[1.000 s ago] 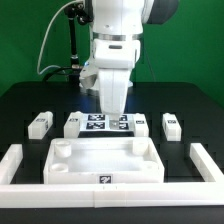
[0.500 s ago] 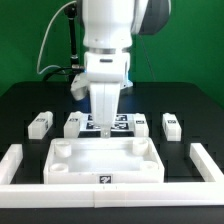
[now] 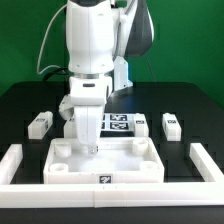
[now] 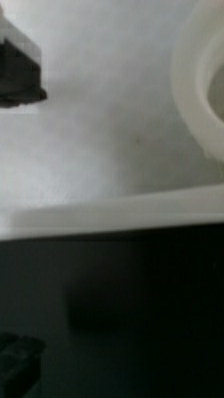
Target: Assemble desk
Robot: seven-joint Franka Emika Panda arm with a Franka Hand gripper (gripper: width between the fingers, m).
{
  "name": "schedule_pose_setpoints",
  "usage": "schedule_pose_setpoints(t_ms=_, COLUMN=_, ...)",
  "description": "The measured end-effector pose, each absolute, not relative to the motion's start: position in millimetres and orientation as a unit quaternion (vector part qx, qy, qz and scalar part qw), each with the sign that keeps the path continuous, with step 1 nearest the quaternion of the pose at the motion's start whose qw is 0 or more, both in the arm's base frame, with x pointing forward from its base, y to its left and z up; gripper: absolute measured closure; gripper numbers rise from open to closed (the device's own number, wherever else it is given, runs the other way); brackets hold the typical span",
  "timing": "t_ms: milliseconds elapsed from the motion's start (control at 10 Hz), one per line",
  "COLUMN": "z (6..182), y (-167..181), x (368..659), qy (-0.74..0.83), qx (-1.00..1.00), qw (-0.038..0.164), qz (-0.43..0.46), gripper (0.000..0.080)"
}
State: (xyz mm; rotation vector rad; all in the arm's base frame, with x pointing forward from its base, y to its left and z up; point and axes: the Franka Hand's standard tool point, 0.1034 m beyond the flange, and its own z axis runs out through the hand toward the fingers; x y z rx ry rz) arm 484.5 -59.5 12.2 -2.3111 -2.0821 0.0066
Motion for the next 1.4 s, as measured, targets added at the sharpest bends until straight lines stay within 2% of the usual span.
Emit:
schedule_pose_setpoints(t_ms=200, z=11.4, y=-60.0, x=483.9, qy=-0.669, qx=-0.743, qw=0.016, qz=0.003, gripper=0.0395)
schedule_pose_setpoints(t_ms=300, z=11.4, y=-60.0, x=483.9, qy=-0.669, qx=-0.743, qw=0.016, qz=0.003, gripper=0.0395)
schedule_pose_setpoints(t_ms=400, z=11.3, y=-60.0, x=483.8, qy=-0.669, qx=-0.743, qw=0.016, qz=0.003, gripper=0.0598)
schedule_pose_setpoints(t_ms=500, z=11.2, y=-60.0, x=483.8, qy=-0.669, qx=-0.743, qw=0.016, qz=0.003, gripper=0.0722)
schedule_pose_setpoints(t_ms=700, z=11.5, y=-60.2, x=484.3, qy=-0.668, qx=-0.744, qw=0.015, qz=0.002, gripper=0.0743)
schedule_pose_setpoints(t_ms=1400, z=11.3, y=-65.7, x=483.8, qy=-0.678, qx=-0.735, qw=0.015, qz=0.001, gripper=0.0742)
